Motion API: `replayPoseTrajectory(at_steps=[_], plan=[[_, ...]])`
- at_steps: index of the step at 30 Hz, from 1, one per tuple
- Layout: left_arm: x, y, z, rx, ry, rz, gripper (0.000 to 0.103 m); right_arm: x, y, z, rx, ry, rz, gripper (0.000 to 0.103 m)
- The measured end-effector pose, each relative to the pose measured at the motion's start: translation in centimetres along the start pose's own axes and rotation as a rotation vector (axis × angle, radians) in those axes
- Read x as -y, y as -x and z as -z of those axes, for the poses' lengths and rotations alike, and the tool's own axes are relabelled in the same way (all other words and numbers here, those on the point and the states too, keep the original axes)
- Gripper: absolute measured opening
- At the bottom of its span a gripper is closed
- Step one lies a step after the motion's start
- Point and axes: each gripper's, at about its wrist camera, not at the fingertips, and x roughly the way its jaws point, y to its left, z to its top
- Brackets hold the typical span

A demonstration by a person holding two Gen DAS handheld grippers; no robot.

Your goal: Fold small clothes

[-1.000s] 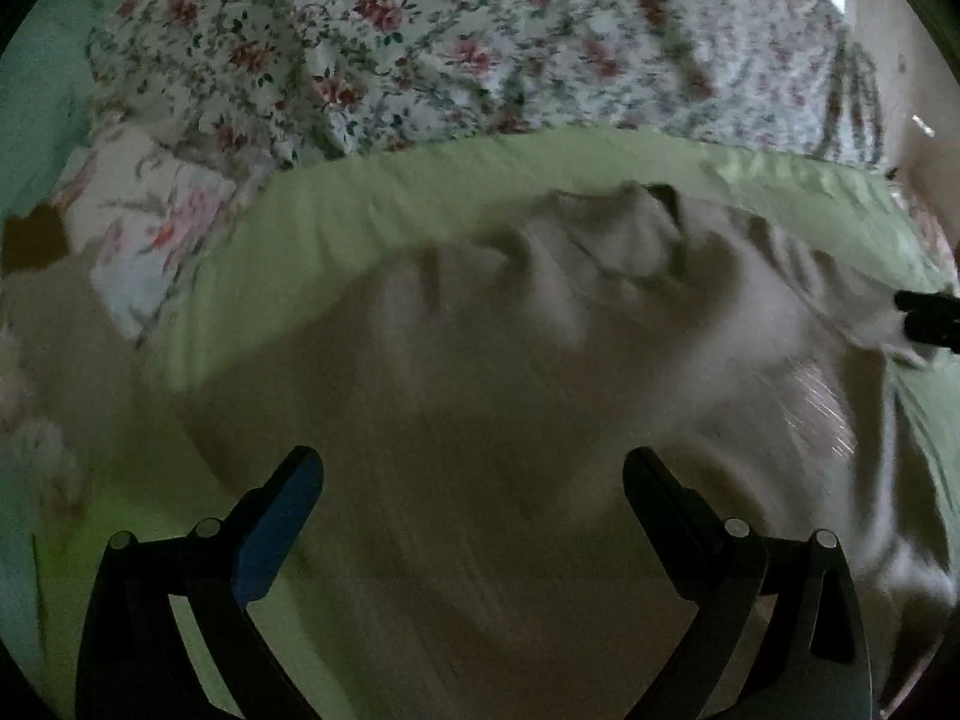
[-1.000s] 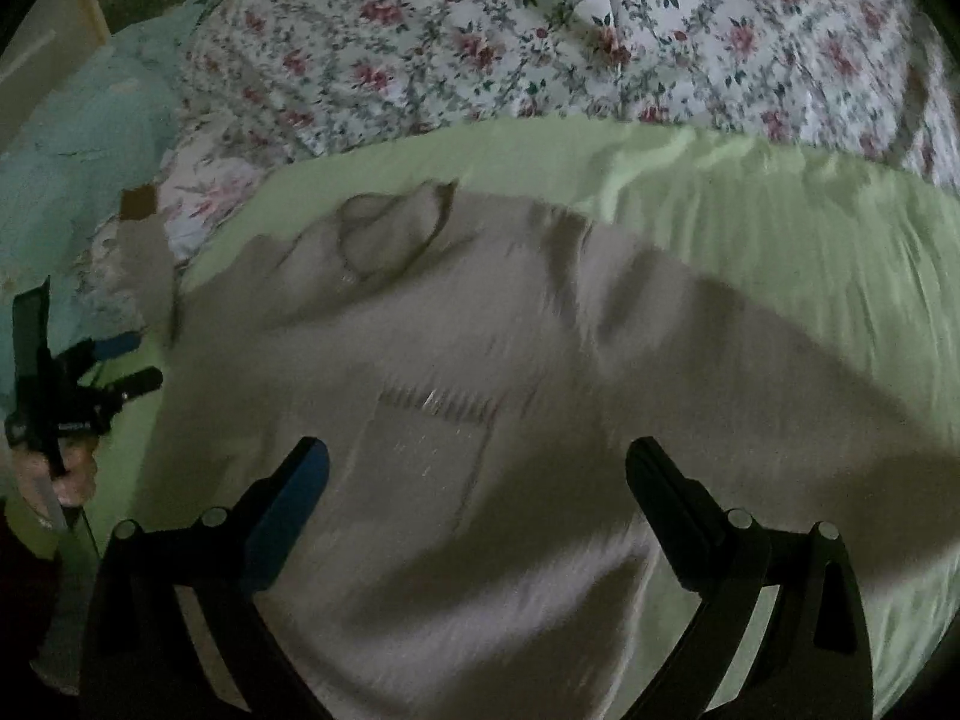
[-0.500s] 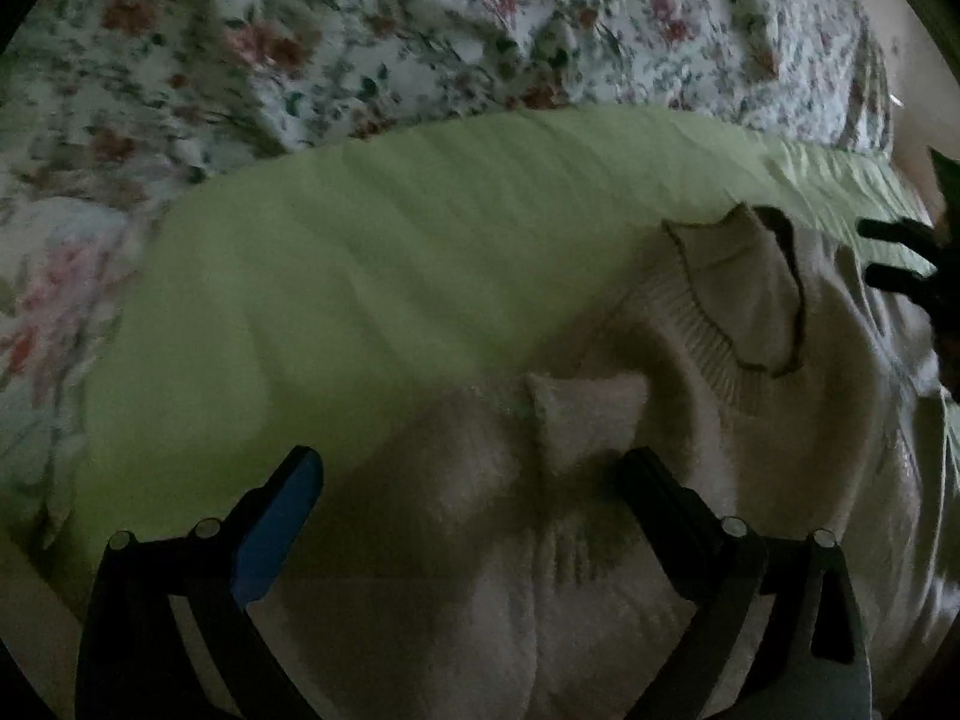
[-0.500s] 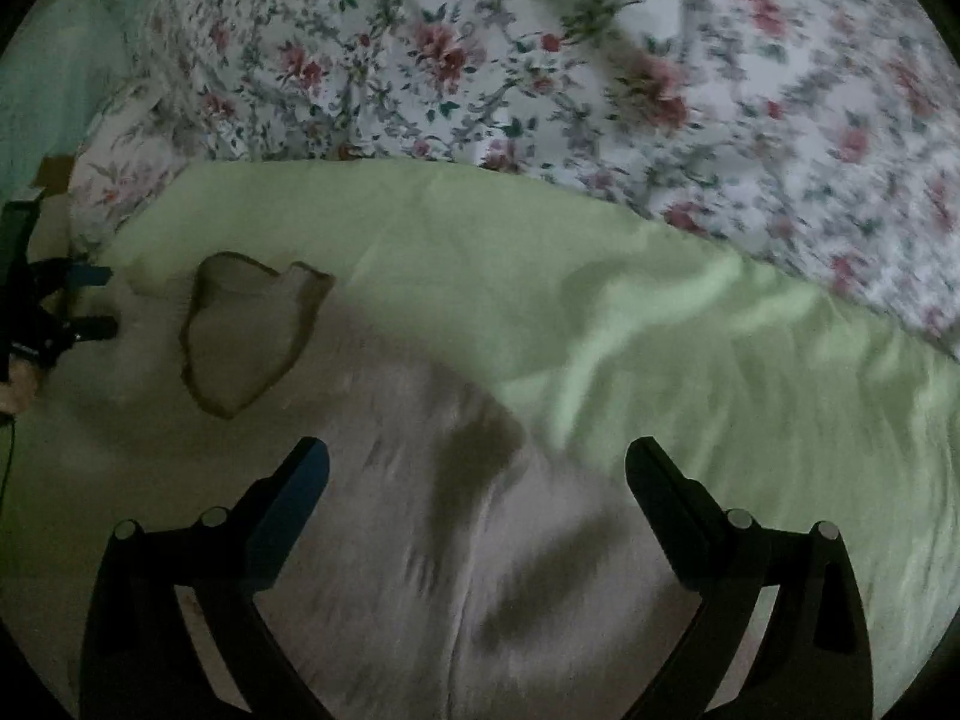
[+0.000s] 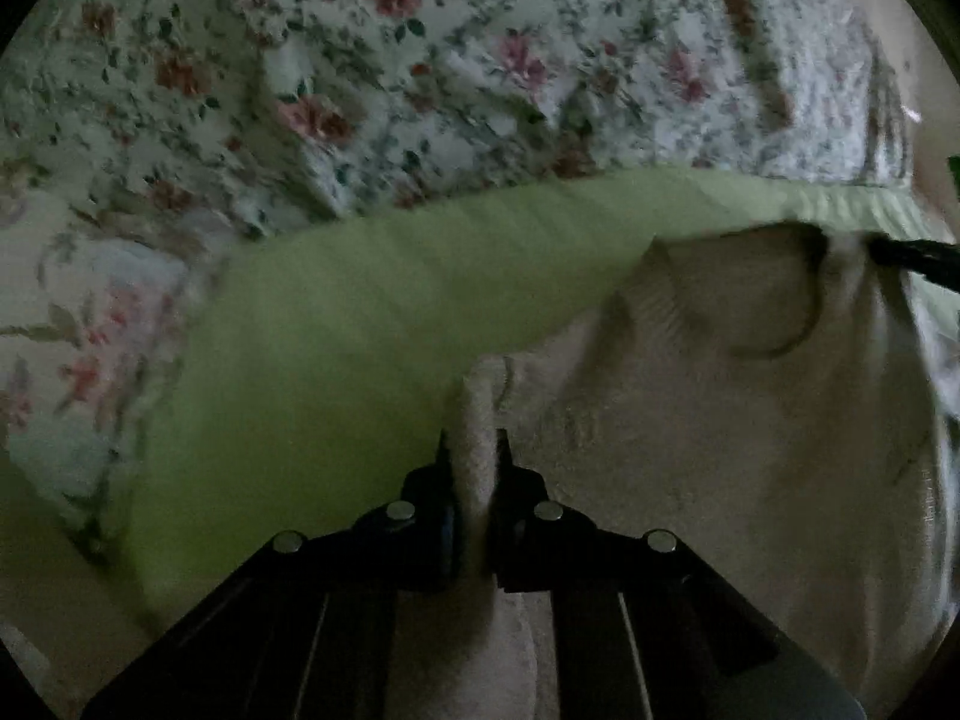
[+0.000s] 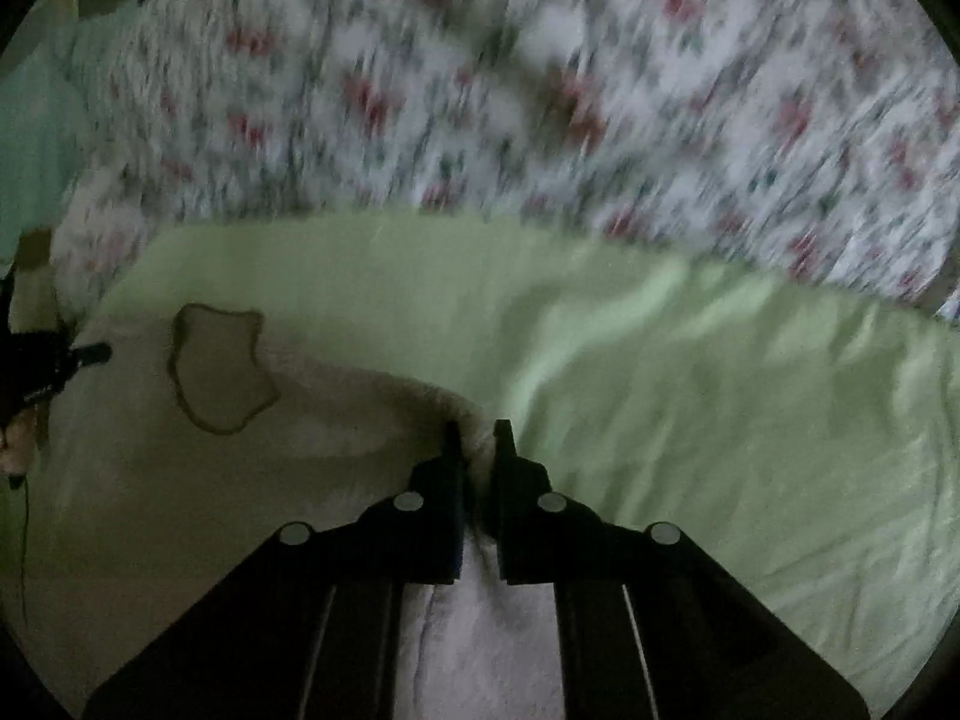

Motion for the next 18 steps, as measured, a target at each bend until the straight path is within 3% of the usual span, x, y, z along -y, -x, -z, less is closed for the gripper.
replayPoseTrajectory(at_steps=[3,6,9,10,11,13,18], plan=[[0.5,-1.5,-0.3,-0.028,0.012,-0.036,0.007,-0.6,-1.1,-0.8,0.006,0.031,0.092,0.008],[0.0,-3.4,0.4,-0.077,0.044,-0.034,0.008,0.0,-3.3,-0.2,-0.038,0.016,0.129,0.008],[-0.3,-4.4,0.8,-0.108,0.069,-0.027,0.014,-0.3,-5.5,0.5,-0.088,0.018,0.148,0.009],[-0.6,-4.4,0.5,-0.112,0.082,-0.029,0.021,-0.3,-5.7,0.6,-0.090,0.021,0.159,0.011],[-0.9,-3.9,0.5,-0.110,0.097,-0.032,0.035,-0.3,-5.4,0.6,-0.089,0.019,0.161,0.016],[-1.6,-2.6,0.5,-0.103,0.122,-0.063,0.053,0.1,-4.3,0.4,-0.083,-0.021,0.159,0.047],[-1.6,2.2,1.6,-0.062,0.194,-0.036,0.055,2.2,3.2,1.5,0.002,-0.138,0.103,0.051]])
